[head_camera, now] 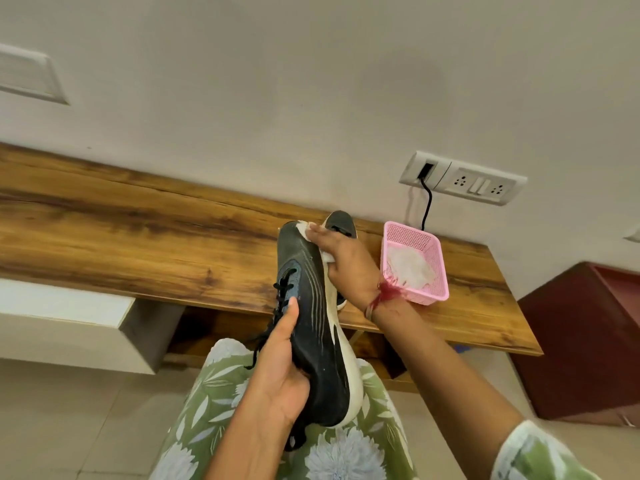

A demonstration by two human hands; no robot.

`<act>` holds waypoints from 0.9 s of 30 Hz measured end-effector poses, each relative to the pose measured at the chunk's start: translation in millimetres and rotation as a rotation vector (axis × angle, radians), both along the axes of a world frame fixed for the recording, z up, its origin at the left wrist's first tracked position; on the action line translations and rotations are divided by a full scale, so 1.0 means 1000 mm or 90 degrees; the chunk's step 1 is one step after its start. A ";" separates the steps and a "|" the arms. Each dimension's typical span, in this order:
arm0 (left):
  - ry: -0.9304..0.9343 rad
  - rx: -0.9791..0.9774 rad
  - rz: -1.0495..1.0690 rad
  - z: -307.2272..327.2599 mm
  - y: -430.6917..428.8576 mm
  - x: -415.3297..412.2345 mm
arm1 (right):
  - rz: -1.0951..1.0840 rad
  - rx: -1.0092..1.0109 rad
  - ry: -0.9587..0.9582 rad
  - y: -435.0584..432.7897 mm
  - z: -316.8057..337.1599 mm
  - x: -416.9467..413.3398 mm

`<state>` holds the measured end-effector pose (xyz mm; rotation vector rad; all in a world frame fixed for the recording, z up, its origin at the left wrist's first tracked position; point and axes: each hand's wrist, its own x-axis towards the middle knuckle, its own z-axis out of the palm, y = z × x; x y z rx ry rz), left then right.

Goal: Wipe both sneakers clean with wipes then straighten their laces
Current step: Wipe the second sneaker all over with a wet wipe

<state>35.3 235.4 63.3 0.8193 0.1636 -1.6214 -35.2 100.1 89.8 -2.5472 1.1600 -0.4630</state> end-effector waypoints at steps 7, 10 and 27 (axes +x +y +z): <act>0.098 -0.017 0.055 -0.008 0.000 0.011 | 0.005 0.067 -0.010 0.059 -0.028 -0.017; 0.132 -0.011 0.070 -0.016 0.001 0.014 | -0.011 0.096 0.042 0.086 -0.035 -0.021; 0.090 0.032 0.005 -0.024 0.000 0.007 | -0.041 0.147 0.114 0.075 0.038 -0.065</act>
